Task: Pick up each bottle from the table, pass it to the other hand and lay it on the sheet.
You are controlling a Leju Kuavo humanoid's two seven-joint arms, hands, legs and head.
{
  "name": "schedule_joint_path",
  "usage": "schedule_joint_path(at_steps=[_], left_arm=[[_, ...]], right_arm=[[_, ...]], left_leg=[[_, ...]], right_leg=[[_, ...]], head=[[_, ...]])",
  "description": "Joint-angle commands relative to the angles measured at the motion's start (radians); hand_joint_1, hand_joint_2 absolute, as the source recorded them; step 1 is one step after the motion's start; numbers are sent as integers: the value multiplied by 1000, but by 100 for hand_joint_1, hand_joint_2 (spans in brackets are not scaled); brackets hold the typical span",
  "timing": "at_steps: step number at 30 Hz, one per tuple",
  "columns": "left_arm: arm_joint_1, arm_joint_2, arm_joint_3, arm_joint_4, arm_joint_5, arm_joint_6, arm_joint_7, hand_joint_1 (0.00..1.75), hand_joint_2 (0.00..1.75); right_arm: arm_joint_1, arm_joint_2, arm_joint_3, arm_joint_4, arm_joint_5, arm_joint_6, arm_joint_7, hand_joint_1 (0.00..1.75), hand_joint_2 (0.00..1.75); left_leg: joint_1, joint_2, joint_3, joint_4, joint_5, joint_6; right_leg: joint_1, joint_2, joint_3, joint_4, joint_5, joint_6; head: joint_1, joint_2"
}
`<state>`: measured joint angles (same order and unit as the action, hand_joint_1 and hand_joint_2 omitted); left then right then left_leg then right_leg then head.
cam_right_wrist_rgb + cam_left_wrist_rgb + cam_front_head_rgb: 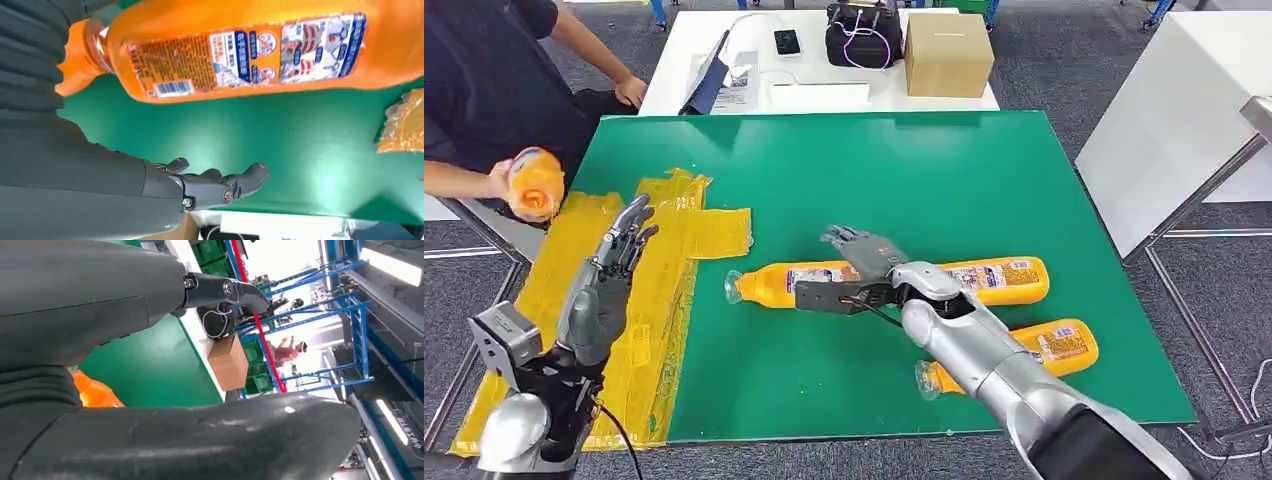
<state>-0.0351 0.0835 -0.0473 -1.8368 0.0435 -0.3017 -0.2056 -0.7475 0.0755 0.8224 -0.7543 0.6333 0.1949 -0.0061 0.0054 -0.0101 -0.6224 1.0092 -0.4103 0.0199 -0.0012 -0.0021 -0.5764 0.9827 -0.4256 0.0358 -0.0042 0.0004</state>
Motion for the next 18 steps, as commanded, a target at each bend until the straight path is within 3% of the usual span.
schedule_joint_path(at_steps=[1,17,18], left_arm=[[-42,-13,-29,37,5,6,-9,0,0],[-11,-22,-41,12,2,6,-57,0,0],[-9,-23,-42,11,1,5,-60,0,0]], right_arm=[[-84,51,88,238,-3,18,-3,0,175],[-63,98,175,396,116,-6,50,0,175],[-59,100,180,401,123,-1,53,14,175]], left_leg=[[0,0,3,0,-1,-1],[0,0,4,0,-1,-1],[0,0,3,0,-1,0]], right_leg=[[0,-1,4,0,-1,0],[0,-1,5,-1,-2,0],[0,-1,4,-1,-1,0]], head=[[0,0],[0,0],[0,0]])
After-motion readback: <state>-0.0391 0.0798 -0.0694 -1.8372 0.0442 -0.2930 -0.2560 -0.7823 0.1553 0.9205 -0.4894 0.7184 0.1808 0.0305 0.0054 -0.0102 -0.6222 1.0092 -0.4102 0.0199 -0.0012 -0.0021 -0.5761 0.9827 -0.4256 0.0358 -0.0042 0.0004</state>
